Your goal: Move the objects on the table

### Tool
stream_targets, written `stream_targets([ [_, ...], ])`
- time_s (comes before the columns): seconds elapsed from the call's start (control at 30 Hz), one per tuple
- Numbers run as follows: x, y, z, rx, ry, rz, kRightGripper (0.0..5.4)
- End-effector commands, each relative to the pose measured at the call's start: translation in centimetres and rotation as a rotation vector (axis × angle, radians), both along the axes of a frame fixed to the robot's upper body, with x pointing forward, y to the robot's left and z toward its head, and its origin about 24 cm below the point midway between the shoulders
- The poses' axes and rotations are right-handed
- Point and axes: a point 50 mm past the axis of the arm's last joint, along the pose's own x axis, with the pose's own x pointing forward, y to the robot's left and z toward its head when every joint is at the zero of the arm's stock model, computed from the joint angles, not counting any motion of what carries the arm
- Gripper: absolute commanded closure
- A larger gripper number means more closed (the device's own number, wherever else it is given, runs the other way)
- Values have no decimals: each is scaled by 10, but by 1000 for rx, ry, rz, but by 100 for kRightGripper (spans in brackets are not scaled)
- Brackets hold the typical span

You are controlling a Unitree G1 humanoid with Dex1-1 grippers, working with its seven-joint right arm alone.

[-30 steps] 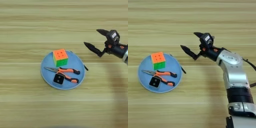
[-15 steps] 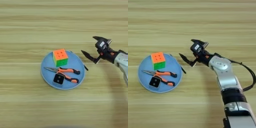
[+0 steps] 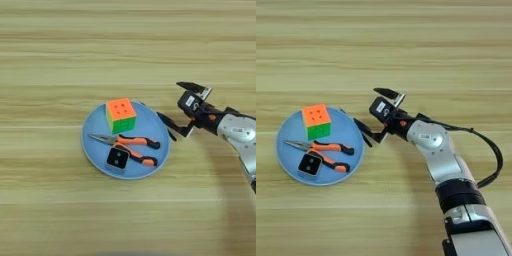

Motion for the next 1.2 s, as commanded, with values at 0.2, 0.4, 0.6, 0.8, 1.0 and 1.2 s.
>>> stream_targets([
  [0.2,10,9,21,-36,-110,55,4],
  [0.4,6,16,19,-28,-104,90,4],
  [0.6,2,22,18,-18,-97,124,4],
  [0.8,-5,31,16,1,-87,168,4],
  [1.0,-9,36,17,11,-81,194,4],
  [1.2,-8,35,17,9,-78,185,4],
])
